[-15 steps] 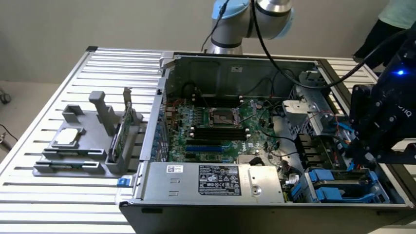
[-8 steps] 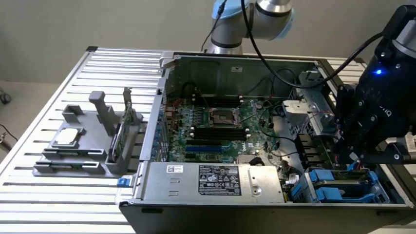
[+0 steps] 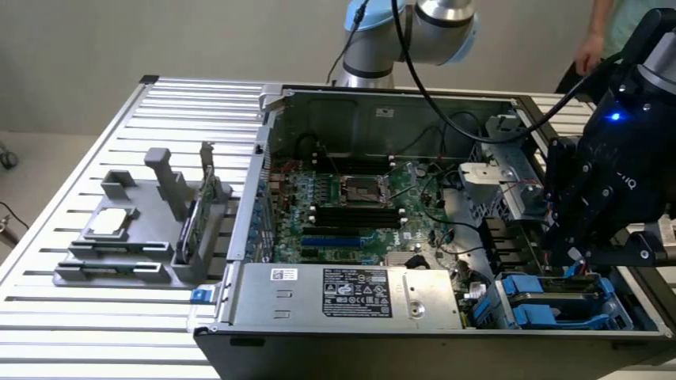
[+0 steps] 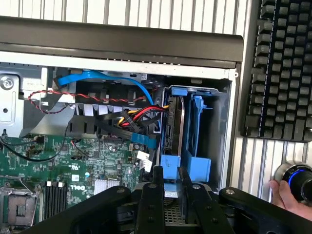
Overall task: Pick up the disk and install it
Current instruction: 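Insert the second disk wire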
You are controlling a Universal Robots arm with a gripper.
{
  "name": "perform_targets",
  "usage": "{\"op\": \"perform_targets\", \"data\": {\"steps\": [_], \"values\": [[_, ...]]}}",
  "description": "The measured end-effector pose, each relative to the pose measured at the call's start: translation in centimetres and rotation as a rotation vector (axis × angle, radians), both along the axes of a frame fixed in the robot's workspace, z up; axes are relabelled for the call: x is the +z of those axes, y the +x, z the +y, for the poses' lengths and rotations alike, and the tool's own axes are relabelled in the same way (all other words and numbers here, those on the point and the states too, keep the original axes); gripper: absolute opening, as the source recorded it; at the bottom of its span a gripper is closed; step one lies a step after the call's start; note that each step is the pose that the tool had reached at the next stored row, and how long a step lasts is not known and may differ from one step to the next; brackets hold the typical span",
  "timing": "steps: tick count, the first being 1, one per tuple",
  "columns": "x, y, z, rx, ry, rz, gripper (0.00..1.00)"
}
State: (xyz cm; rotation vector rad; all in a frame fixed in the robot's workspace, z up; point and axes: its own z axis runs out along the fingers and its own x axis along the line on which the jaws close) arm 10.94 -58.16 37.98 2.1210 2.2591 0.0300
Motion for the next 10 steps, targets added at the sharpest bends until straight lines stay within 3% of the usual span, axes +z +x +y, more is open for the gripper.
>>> {"op": "perform_targets", "data": {"steps": [6, 10], "values": [[0.00, 0.00, 0.01, 0.000, 0.0001, 0.0000, 0.26], [-0.02, 0.02, 0.60, 0.000, 0.0001, 0.0000, 0.26]]}}
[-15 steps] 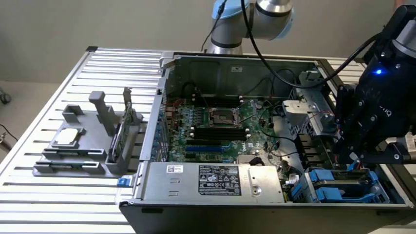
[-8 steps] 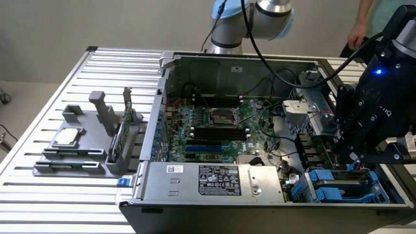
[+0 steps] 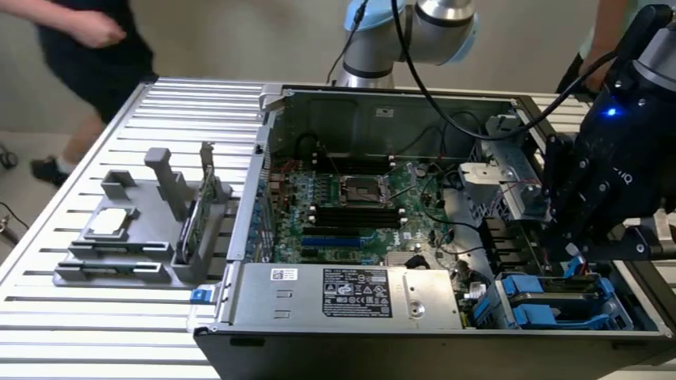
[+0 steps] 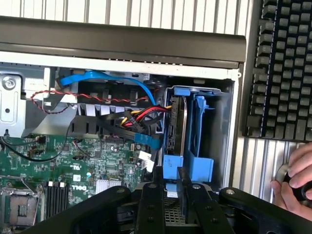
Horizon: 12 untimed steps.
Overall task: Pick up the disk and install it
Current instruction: 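Insert the second disk wire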
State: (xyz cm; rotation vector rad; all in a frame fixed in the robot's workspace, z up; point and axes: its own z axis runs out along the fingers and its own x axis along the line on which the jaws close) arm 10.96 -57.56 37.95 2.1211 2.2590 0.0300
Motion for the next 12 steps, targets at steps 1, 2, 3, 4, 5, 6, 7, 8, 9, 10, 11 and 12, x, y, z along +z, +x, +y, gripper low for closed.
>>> {"op": "perform_targets", "data": {"steps": [1, 2, 3, 4, 5, 6, 7, 8, 9, 10, 11, 12], "values": [[-0.01, 0.0, 0.27, 0.000, 0.0000, 0.0000, 0.26], [-0.01, 0.1, 0.55, 0.000, -0.0002, 0.0000, 0.26], [-0.02, 0.2, 0.79, 0.000, -0.0001, 0.0000, 0.26], [-0.02, 0.3, 0.99, -0.001, -0.0003, 0.0000, 0.26], [-0.01, 0.5, 1.09, -0.001, -0.0011, 0.0000, 0.26], [-0.03, 0.7, 1.13, -0.001, -0.0019, 0.0002, 0.26], [-0.03, 1.0, 1.13, -0.002, -0.0020, 0.0004, 0.26], [-0.02, 1.1, 1.14, -0.002, -0.0022, 0.0010, 0.26], [-0.03, 1.3, 1.14, -0.003, -0.0022, 0.0012, 0.26], [-0.03, 1.5, 1.14, -0.003, -0.0022, 0.0016, 0.26], [-0.04, 1.6, 1.14, -0.004, -0.0022, 0.0018, 0.26], [-0.04, 1.8, 1.14, -0.005, -0.0023, 0.0021, 0.26]]}}
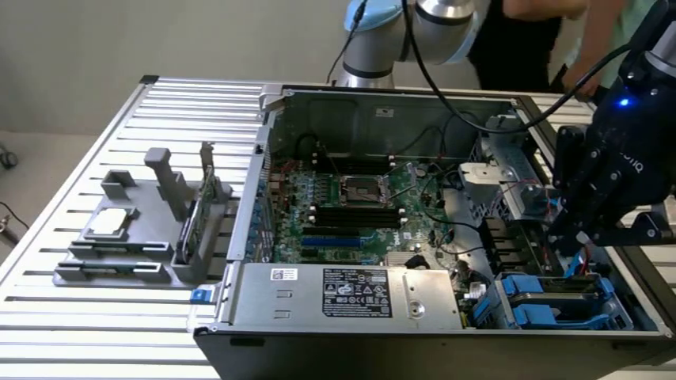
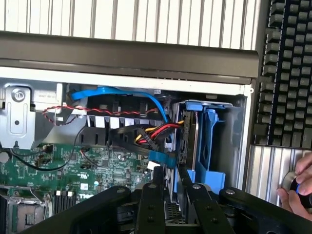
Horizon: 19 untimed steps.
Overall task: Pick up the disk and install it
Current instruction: 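Insert the second disk wire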
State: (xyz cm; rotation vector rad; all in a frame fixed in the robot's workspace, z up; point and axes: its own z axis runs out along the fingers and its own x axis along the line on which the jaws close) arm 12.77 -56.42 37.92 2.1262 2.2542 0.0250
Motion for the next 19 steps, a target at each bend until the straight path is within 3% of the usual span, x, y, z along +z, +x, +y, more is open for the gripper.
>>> {"op": "perform_targets", "data": {"steps": [11, 13, 19], "values": [[-0.82, 0.5, -0.01, -0.035, -0.0001, 0.0014, 0.26], [-0.86, 0.7, 0.00, -0.040, 0.0000, 0.0028, 0.17], [-1.19, 0.8, -0.02, -0.065, 0.0002, 0.0043, 0.16]]}}
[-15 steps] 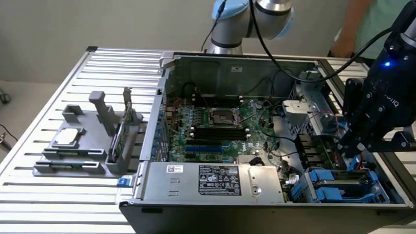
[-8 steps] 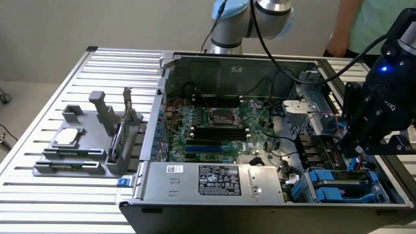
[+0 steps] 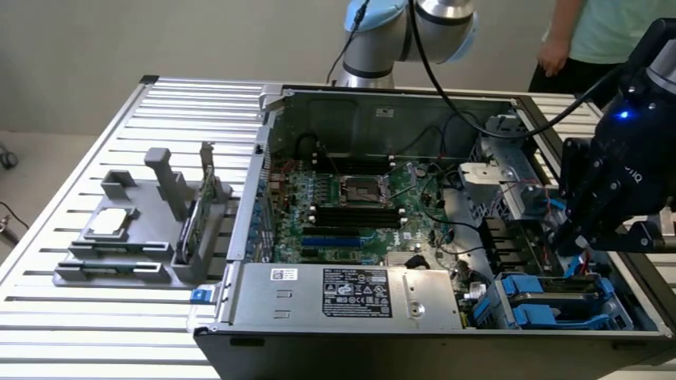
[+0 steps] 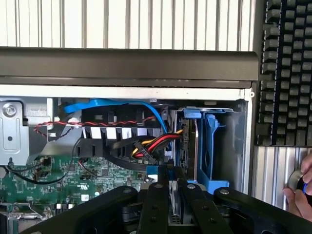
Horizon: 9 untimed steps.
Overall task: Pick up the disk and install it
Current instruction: 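Insert the second disk wire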
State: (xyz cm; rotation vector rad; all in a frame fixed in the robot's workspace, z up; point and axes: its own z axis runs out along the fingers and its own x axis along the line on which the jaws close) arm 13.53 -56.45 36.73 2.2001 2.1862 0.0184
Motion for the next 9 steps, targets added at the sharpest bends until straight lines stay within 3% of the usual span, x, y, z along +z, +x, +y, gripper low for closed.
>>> {"op": "perform_targets", "data": {"steps": [5, 9], "values": [[-0.55, 0.01, -0.26, -0.017, -0.0004, 0.0000, 0.16], [-0.92, 0.00, -0.84, -0.022, 0.0004, 0.0000, 0.16]]}}
